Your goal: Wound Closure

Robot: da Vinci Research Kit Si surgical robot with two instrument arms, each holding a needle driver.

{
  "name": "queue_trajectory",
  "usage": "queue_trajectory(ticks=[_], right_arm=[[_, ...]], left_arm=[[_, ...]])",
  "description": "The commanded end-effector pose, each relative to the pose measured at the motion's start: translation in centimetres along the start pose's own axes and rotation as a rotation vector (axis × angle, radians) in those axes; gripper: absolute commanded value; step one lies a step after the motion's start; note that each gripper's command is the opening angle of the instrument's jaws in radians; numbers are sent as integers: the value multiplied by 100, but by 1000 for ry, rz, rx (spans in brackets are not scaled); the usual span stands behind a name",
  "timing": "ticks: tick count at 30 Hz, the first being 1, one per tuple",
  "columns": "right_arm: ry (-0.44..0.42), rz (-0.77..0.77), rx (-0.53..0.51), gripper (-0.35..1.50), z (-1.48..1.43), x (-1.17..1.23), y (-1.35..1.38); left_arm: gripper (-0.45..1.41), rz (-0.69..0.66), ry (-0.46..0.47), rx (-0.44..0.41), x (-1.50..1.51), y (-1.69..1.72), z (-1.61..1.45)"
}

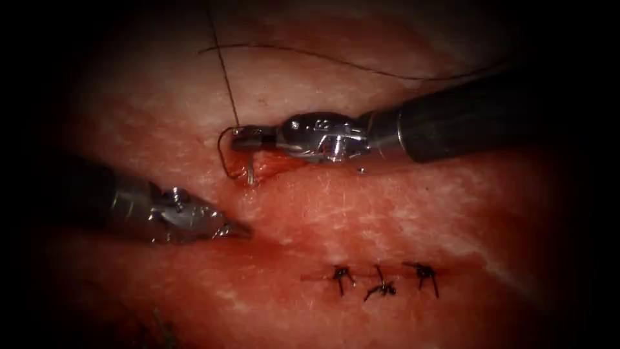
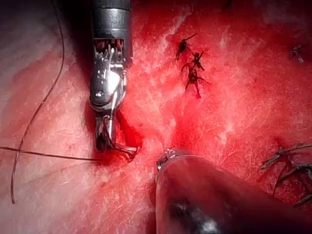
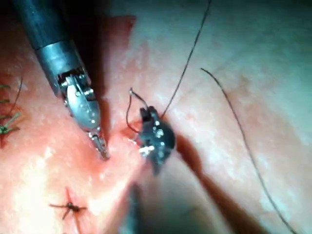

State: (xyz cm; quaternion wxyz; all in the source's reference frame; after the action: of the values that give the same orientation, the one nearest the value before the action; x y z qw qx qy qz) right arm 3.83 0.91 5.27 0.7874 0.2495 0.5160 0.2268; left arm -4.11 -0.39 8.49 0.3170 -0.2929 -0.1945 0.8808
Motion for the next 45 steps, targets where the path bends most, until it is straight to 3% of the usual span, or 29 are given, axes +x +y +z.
queue_trajectory(ticks=[1, 17, 29, 45], right_arm=[[6, 26, 0, -35, 7, -5, -3], [62, 124, -9, -35, 0, 0, 3], [-13, 237, 87, -35, 8, -15, -6], [5, 484, 177, -35, 16, -23, -20]], left_arm=[[-45, -1, -2, 0, -6, 5, 9], [-45, 0, -7, 4, -7, 3, 15], [-45, 3, -7, 2, -10, 2, 12], [-45, 11, -11, -2, -17, -2, 5]])
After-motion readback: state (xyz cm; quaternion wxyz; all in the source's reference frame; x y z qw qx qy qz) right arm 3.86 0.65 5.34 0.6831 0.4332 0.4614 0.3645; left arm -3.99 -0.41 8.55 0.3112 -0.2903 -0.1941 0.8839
